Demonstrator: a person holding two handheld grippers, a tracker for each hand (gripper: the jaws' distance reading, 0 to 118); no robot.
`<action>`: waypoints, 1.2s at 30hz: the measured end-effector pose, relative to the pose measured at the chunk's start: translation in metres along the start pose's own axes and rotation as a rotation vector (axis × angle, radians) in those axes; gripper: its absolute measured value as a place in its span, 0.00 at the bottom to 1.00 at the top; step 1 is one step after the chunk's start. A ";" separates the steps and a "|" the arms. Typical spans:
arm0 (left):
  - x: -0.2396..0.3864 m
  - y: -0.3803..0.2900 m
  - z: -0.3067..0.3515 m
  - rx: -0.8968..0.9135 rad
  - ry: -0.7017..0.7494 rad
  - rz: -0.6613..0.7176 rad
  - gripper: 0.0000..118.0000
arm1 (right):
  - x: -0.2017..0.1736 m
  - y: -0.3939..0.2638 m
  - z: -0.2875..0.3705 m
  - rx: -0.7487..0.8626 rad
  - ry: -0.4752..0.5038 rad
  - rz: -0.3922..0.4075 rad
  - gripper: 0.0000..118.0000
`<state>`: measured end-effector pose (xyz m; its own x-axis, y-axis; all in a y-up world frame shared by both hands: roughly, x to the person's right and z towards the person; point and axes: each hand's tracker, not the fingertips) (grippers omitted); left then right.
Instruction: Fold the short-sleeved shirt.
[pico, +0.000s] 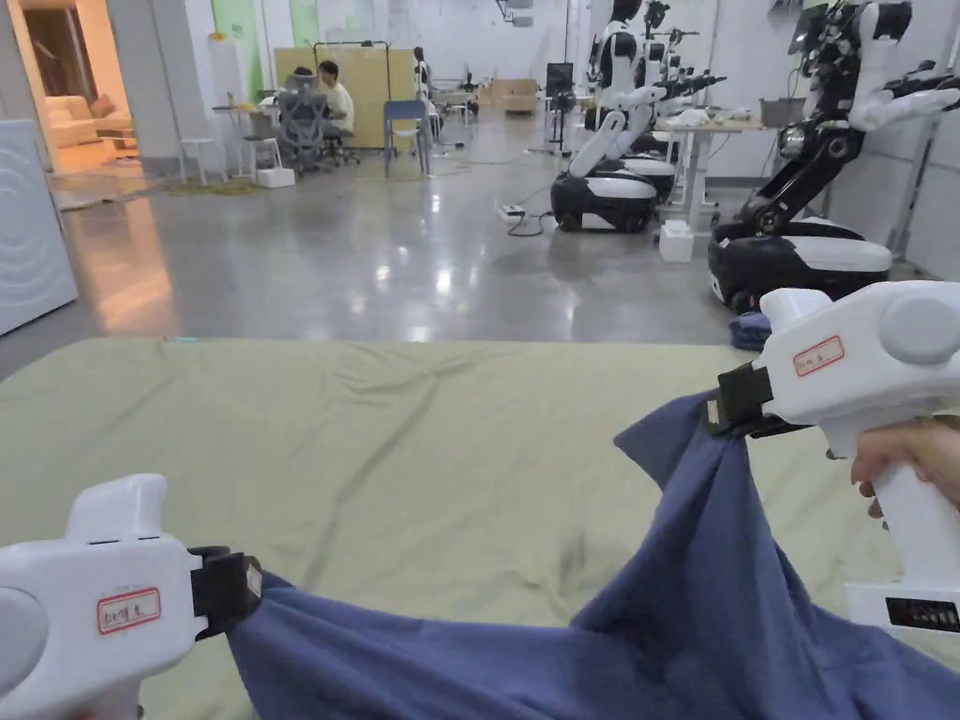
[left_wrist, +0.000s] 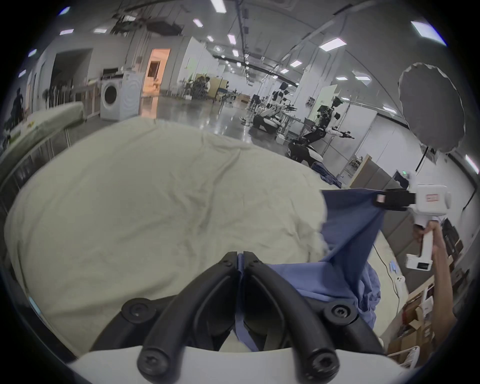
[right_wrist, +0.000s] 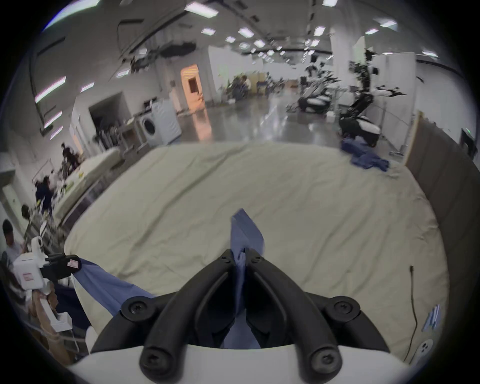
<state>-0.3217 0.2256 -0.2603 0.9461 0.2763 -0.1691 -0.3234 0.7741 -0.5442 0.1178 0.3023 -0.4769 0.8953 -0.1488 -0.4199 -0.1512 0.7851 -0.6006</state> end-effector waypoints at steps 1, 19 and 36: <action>0.003 0.010 0.001 0.007 0.004 -0.017 0.02 | 0.013 0.006 0.014 0.040 -0.014 -0.023 0.05; 0.077 0.211 0.004 0.220 0.081 -0.194 0.02 | 0.147 0.088 0.132 0.295 -0.164 -0.372 0.05; 0.105 0.388 0.013 0.537 0.347 -0.286 0.02 | 0.092 0.266 0.159 0.514 -0.145 -0.309 0.05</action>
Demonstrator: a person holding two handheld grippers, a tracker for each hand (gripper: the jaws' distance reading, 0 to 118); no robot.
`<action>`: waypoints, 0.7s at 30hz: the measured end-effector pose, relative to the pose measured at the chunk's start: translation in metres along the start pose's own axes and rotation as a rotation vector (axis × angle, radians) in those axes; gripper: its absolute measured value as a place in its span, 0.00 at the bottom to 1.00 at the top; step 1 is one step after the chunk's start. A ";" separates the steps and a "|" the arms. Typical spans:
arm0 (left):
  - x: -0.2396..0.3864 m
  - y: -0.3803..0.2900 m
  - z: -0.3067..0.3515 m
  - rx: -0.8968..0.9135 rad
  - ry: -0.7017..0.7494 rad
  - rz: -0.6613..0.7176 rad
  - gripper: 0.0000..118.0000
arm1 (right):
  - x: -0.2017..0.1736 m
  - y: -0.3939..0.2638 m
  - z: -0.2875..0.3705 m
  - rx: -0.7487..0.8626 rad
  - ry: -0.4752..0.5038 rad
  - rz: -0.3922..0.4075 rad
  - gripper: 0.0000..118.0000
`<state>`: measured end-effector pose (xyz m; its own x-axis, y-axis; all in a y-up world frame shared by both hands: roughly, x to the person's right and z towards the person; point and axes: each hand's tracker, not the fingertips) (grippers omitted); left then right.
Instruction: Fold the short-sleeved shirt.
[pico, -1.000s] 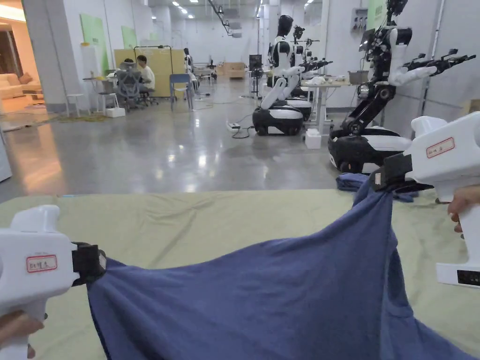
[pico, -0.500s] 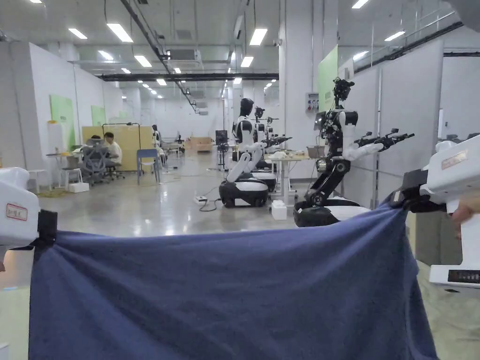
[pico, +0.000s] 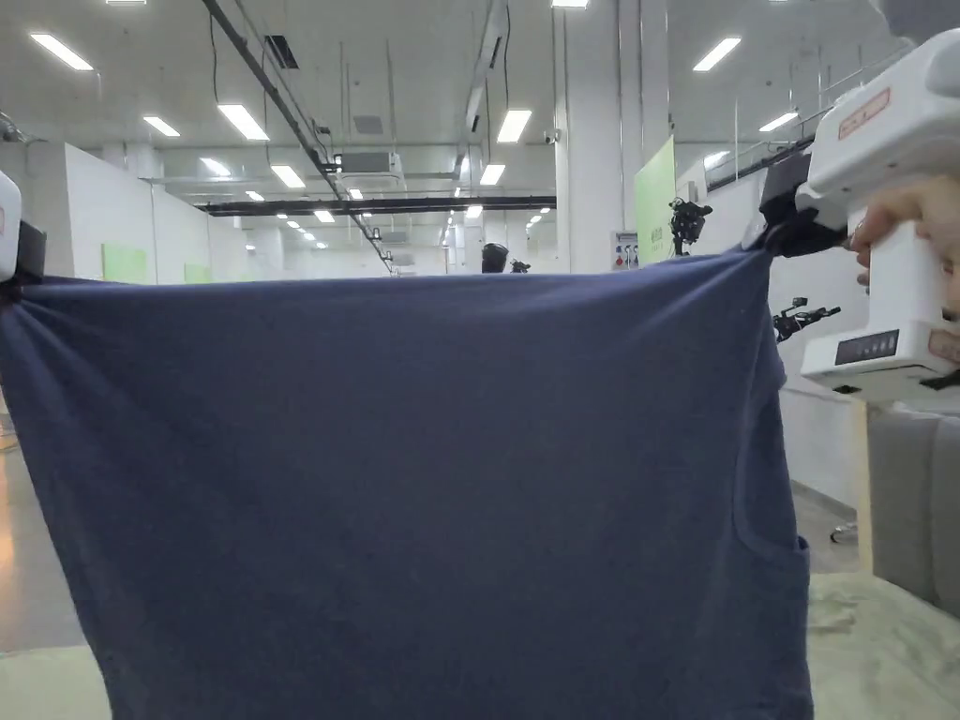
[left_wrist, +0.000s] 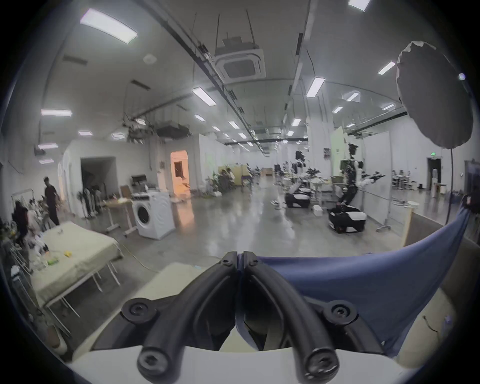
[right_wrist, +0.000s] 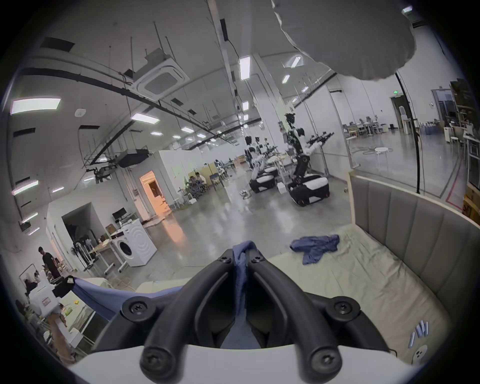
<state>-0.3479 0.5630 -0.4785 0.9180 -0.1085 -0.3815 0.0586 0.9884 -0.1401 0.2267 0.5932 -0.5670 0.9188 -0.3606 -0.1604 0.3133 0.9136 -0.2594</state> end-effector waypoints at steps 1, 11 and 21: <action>-0.003 0.007 0.000 0.011 0.006 0.003 0.02 | -0.006 0.007 0.001 0.014 0.009 -0.004 0.05; -0.017 0.003 -0.046 0.008 0.069 -0.018 0.02 | -0.043 -0.026 -0.014 -0.018 -0.008 0.057 0.05; 0.023 -0.210 -0.144 -0.386 0.002 -0.033 0.02 | 0.025 -0.186 -0.140 -0.336 -0.135 0.039 0.05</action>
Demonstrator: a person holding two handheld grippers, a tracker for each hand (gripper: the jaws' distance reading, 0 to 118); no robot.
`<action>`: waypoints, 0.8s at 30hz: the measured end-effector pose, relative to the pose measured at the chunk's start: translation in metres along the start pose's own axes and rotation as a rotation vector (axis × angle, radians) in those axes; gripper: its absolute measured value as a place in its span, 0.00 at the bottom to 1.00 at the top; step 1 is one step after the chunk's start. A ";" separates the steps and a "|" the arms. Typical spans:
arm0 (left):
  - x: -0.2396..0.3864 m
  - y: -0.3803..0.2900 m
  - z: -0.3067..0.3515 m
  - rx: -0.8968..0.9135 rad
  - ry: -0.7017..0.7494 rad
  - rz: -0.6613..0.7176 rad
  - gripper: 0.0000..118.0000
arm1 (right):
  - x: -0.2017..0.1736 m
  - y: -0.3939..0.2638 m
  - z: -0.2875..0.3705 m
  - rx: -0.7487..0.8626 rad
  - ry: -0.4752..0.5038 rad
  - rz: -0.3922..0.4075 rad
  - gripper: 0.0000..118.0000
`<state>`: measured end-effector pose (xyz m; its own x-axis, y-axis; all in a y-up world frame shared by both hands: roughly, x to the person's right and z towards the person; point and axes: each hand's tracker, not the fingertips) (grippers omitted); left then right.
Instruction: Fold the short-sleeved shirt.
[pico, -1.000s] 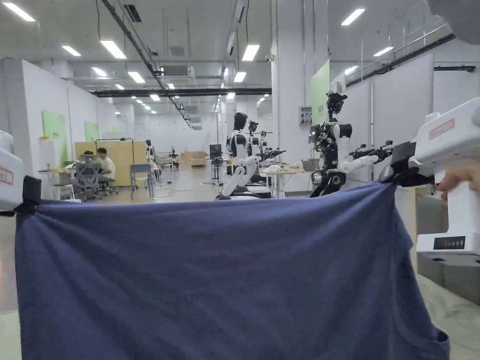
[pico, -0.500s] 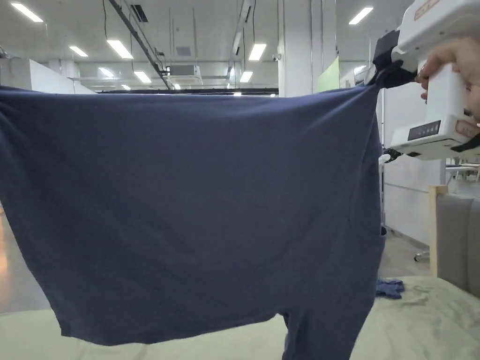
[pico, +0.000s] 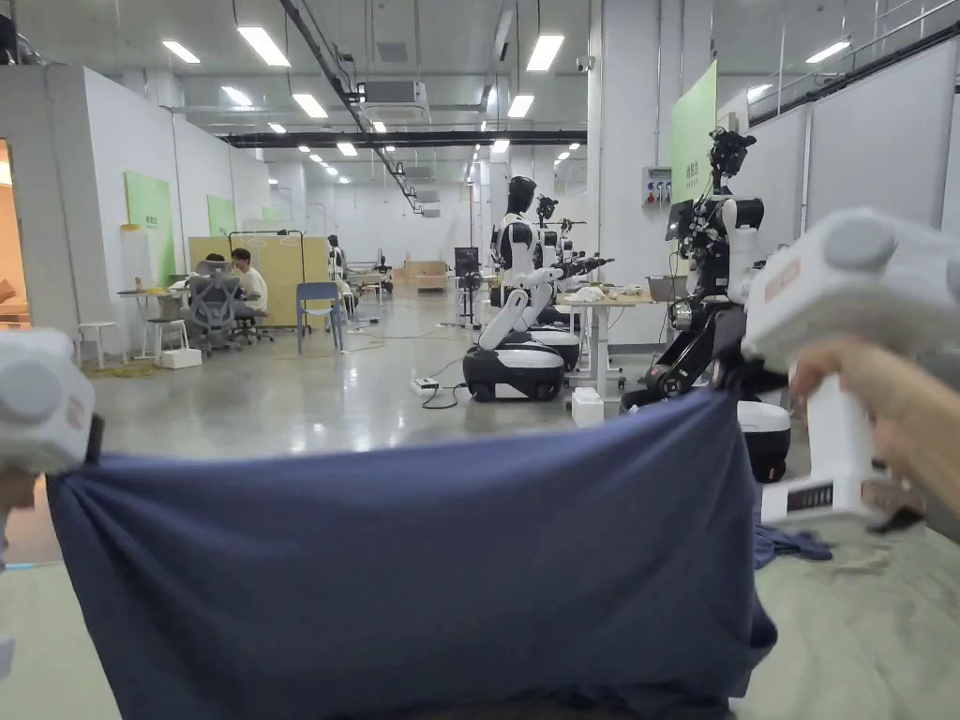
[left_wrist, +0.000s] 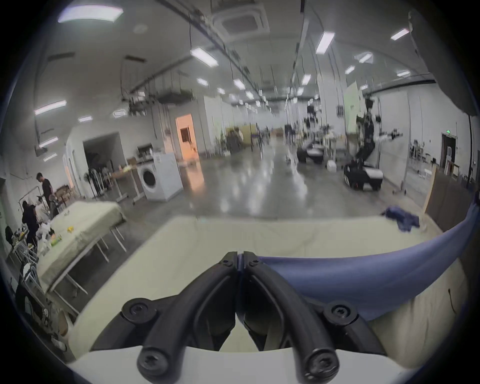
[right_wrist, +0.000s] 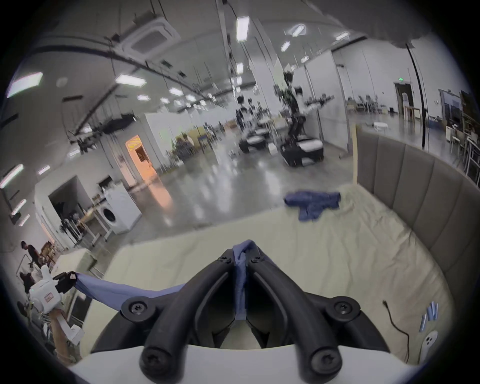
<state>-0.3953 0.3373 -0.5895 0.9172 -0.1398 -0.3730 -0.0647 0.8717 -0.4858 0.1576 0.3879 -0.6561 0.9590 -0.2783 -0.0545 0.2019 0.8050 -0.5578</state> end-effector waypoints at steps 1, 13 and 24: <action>0.007 -0.020 -0.017 -0.046 -0.003 0.001 0.02 | 0.010 -0.015 -0.025 -0.041 -0.017 0.000 0.05; 0.046 -0.175 -0.103 -0.335 -0.047 0.006 0.02 | 0.089 -0.178 -0.160 -0.401 -0.063 -0.100 0.05; -0.021 -0.192 0.071 -0.205 -0.156 -0.025 0.02 | 0.100 -0.203 0.009 -0.300 0.064 0.024 0.05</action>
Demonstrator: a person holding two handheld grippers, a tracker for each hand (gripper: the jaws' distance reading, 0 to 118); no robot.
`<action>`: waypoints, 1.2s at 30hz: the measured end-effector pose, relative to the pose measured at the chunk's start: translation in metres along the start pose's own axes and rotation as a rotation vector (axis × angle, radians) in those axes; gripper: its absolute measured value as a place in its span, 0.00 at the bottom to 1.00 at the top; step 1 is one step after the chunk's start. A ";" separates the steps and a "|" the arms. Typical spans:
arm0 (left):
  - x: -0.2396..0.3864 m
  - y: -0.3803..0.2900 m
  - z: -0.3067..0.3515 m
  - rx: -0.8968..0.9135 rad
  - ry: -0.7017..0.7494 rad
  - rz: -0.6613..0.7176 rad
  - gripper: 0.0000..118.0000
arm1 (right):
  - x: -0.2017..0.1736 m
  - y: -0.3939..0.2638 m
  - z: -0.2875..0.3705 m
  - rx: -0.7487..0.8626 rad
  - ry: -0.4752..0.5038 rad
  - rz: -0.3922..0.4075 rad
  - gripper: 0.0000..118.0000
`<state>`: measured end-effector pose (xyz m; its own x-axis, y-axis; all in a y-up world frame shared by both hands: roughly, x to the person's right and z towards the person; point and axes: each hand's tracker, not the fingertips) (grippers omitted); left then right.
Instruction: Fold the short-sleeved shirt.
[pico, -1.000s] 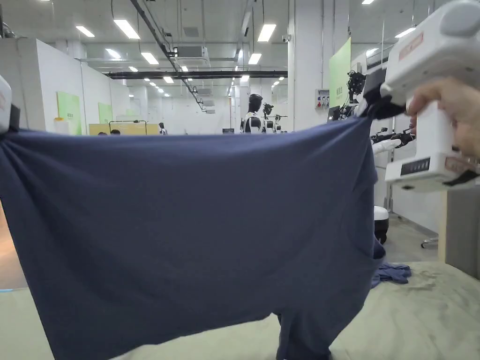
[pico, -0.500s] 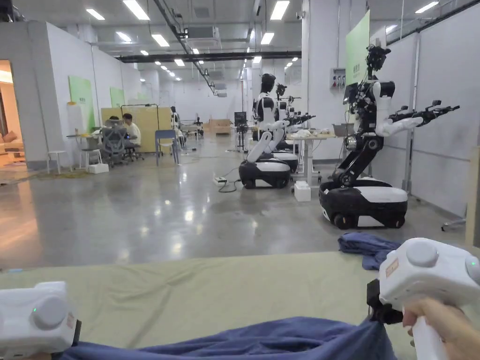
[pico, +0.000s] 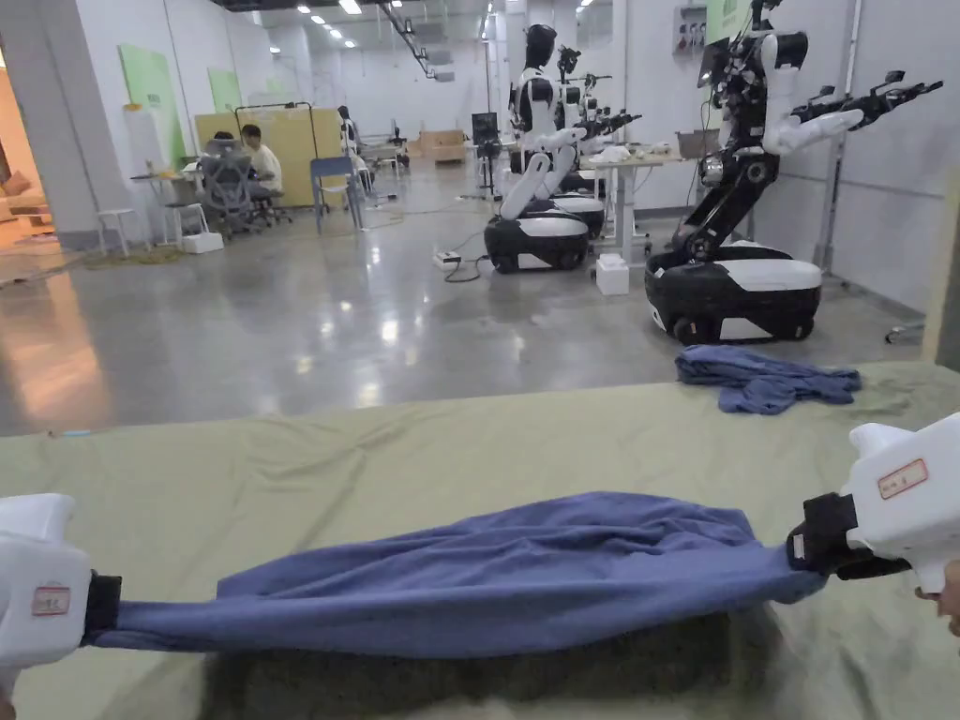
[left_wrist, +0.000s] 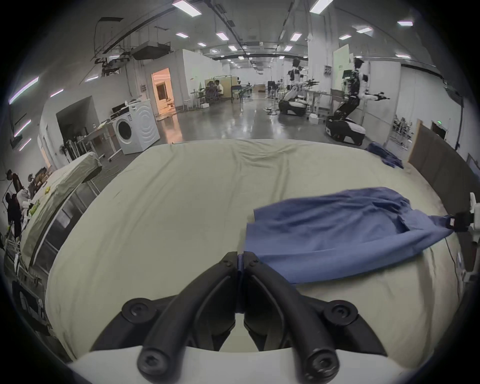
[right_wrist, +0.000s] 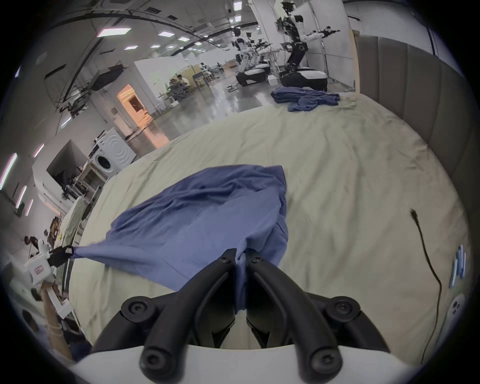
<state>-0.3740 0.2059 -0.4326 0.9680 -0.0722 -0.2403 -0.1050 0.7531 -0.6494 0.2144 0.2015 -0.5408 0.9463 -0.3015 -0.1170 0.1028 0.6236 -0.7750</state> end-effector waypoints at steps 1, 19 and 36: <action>0.000 -0.015 0.020 -0.001 0.003 0.004 0.02 | 0.006 -0.012 0.013 0.000 -0.003 -0.002 0.05; -0.022 -0.244 0.175 -0.164 -0.050 -0.029 0.02 | 0.048 -0.291 0.147 -0.103 0.001 -0.162 0.05; -0.027 -0.264 0.225 -0.141 -0.140 0.013 0.90 | 0.001 -0.328 0.208 0.034 -0.067 0.031 0.51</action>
<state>-0.3213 0.1563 -0.0929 0.9876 0.0362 -0.1528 -0.1391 0.6533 -0.7442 0.2455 0.1469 -0.1577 0.9675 -0.2331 -0.0982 0.0821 0.6568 -0.7496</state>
